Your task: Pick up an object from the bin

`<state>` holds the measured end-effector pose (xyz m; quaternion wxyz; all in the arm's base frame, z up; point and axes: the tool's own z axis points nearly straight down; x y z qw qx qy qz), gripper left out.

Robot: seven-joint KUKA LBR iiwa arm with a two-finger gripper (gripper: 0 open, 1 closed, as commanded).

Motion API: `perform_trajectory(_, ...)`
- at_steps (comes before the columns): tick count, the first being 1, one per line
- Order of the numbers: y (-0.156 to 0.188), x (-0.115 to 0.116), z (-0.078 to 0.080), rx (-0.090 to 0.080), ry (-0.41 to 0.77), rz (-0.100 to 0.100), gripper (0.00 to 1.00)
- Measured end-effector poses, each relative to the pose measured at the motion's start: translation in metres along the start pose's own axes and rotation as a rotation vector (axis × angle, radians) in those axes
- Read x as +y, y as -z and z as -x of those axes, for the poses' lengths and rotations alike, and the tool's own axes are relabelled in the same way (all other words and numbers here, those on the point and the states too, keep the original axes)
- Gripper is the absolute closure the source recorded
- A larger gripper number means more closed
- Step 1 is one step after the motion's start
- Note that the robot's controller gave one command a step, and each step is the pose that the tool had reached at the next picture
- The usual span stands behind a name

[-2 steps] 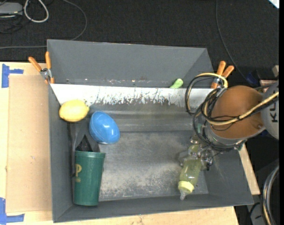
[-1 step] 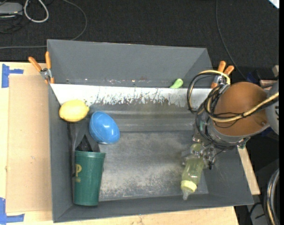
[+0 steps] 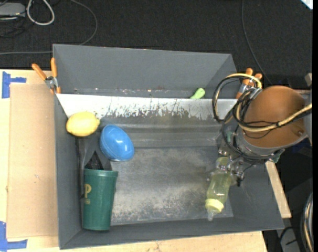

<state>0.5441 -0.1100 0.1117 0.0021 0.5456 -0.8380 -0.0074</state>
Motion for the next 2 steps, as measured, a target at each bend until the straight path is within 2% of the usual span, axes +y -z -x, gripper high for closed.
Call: perform_trajectory(2, 0.054, 0.001, 0.001, 0.000, -0.002, 0.002, 1.00)
